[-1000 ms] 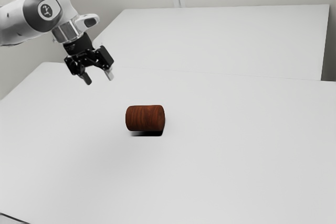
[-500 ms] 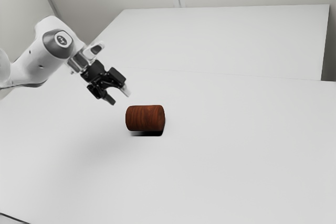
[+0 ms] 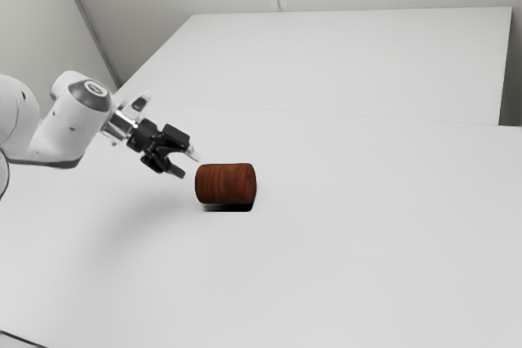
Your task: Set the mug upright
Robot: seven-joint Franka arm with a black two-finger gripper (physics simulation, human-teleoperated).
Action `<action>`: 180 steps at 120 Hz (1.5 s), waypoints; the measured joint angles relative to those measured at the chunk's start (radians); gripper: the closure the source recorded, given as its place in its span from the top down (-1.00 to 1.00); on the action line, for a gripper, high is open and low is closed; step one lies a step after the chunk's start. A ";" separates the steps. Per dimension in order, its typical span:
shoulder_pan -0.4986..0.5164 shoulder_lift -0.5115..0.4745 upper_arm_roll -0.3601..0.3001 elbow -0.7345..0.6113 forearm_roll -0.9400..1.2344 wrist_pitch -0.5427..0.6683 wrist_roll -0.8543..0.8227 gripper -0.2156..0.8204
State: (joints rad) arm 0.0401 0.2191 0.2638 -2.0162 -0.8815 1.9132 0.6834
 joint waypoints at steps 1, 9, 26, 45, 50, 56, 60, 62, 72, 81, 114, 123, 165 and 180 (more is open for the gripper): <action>0.001 0.003 0.000 0.000 -0.005 0.000 0.003 0.58; 0.021 0.020 0.000 0.004 -0.034 -0.002 0.024 0.58; 0.034 0.061 0.000 0.017 -0.090 -0.014 0.064 0.58; 0.036 0.108 -0.001 0.031 -0.162 -0.031 0.098 0.58; 0.035 0.119 -0.001 0.035 -0.181 -0.036 0.106 0.58; 0.035 0.133 -0.002 0.041 -0.198 -0.043 0.114 0.58; 0.035 0.139 -0.005 0.043 -0.207 -0.048 0.120 0.58; 0.035 0.140 -0.007 0.044 -0.211 -0.052 0.122 0.58; 0.035 0.150 -0.011 0.045 -0.231 -0.079 0.134 0.58; 0.035 0.157 -0.012 0.050 -0.249 -0.119 0.143 0.58; 0.041 0.197 -0.012 0.058 -0.320 -0.263 0.169 0.08; 0.042 0.198 -0.012 0.059 -0.324 -0.286 0.174 -0.23; 0.041 0.179 -0.016 0.076 -0.316 -0.324 0.187 -0.83; 0.038 0.131 -0.021 0.081 -0.264 -0.325 0.167 -0.88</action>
State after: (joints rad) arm 0.0783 0.3501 0.2433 -1.9356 -1.1453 1.5881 0.8506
